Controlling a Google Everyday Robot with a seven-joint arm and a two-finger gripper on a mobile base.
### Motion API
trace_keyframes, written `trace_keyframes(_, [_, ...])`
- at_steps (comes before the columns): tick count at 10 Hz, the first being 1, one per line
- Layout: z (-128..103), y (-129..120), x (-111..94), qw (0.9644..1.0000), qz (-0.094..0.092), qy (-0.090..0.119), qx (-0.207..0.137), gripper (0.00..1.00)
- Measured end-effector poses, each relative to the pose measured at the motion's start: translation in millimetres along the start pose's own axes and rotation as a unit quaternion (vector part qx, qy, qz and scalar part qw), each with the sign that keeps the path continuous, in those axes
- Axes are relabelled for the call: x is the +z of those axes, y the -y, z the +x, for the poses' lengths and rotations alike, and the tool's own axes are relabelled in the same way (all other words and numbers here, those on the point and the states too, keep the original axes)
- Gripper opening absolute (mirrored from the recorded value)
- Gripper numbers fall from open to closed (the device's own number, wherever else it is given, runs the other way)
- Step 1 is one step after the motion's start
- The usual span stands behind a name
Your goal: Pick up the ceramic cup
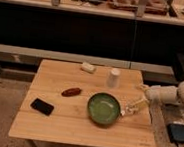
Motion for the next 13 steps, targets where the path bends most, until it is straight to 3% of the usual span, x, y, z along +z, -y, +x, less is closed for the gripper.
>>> trace_keyframes(5, [-2, 6, 3, 1.0, 0.004, 0.0, 0.001, 0.8])
trace_keyframes(7, [-20, 33, 36, 0.9999, 0.015, -0.002, 0.005, 0.8])
trace_keyframes(10, [-78, 95, 137, 0.9994, 0.033, 0.003, 0.013, 0.8])
trace_keyframes(12, [-105, 135, 170, 0.9979, 0.06, 0.007, 0.023, 0.8])
trace_keyframes(13, [-115, 150, 169, 0.9968, 0.076, 0.012, 0.024, 0.8])
